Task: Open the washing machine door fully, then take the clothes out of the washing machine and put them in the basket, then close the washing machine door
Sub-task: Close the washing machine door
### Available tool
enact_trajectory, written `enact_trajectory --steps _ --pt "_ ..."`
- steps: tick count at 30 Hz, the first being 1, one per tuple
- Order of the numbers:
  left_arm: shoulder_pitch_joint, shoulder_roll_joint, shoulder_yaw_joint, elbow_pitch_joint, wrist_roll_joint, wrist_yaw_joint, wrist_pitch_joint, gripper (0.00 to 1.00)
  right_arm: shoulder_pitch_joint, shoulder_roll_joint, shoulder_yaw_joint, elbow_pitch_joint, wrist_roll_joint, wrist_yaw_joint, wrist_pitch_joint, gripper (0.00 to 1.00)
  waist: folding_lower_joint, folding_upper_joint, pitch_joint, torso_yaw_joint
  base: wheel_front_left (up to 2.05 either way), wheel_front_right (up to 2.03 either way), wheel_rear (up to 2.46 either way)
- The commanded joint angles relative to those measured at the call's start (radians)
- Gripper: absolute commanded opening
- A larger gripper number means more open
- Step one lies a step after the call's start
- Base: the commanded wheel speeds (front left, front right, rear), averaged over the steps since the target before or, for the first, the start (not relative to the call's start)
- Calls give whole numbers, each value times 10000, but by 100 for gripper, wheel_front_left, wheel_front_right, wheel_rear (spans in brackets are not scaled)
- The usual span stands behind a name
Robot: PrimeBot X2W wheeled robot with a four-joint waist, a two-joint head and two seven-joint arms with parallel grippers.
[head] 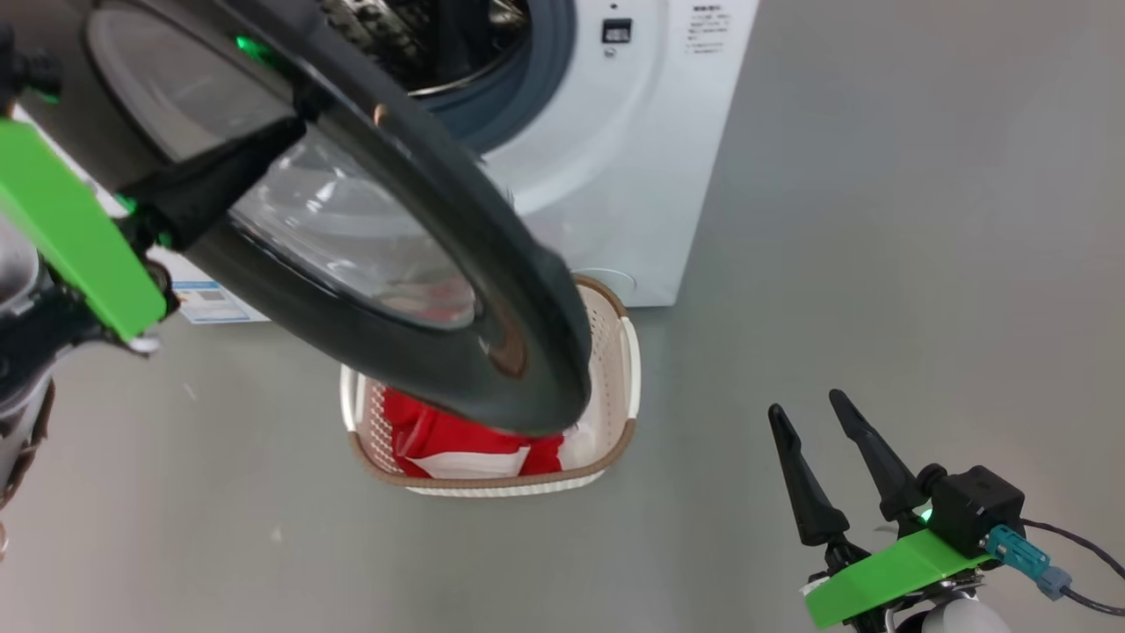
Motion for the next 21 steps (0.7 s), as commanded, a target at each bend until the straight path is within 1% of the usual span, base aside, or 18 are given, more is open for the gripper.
enact_trajectory --steps 1,7,18,21 --pt "-654 364 334 -61 87 -69 -325 0 -375 10 209 -287 98 48 -65 100 1 -1 332 -349 0 0 0" --pt "-1206 348 -12 443 215 -69 -1297 0 -544 11 192 -371 277 48 -65 100 1 -1 602 -768 0 0 0" --pt "-2129 605 -256 1426 286 -69 -3070 0 -765 12 283 -526 626 48 -65 100 1 -1 1021 -1444 0 0 0" --pt "-2278 647 -318 1637 274 -69 -3349 0 -802 12 290 -550 675 48 -65 100 1 -1 1066 -1549 0 0 0"
